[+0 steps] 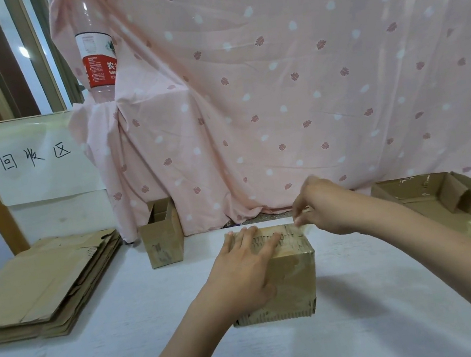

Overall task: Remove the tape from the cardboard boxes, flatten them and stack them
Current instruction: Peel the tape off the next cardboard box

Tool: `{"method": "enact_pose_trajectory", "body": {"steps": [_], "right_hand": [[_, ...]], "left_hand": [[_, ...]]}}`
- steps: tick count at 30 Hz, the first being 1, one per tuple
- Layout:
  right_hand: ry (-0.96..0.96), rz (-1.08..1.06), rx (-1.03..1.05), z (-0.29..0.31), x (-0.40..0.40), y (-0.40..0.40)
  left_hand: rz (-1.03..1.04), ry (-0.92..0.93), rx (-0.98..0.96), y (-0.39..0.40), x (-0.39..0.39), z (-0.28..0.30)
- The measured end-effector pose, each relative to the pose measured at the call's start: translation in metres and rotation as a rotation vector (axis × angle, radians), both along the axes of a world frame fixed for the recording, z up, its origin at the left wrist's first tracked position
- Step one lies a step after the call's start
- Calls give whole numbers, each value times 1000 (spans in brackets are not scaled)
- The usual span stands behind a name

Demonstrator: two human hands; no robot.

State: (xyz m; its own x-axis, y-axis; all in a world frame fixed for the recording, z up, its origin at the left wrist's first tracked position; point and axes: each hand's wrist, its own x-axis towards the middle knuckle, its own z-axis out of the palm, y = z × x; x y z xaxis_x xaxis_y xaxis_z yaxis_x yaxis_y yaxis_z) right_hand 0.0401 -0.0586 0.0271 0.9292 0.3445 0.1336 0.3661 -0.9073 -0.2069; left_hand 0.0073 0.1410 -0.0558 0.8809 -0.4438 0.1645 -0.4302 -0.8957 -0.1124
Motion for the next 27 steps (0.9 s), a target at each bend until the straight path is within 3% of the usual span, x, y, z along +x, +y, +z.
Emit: {"method": "enact_pose_trajectory", "body": {"steps": [3,7,9,13,17,27], "right_hand": [[55,18,110,0,-1,1],[234,62,494,-9,1,-8],[322,93,588,-13,4,-14],[468,138,548,-15,10,-18],[454,162,460,-11,11,-24],[16,64,85,-16,15,0]], "left_hand": [[1,-2,-5,0,0,0],[5,-13,-1,0,1,0],[3,-12,-2,0,1,-1],[3,-19,14,1,1,-2],[-8,-29,11,2,3,-4],[-13,-15,5,1,4,-3]]}}
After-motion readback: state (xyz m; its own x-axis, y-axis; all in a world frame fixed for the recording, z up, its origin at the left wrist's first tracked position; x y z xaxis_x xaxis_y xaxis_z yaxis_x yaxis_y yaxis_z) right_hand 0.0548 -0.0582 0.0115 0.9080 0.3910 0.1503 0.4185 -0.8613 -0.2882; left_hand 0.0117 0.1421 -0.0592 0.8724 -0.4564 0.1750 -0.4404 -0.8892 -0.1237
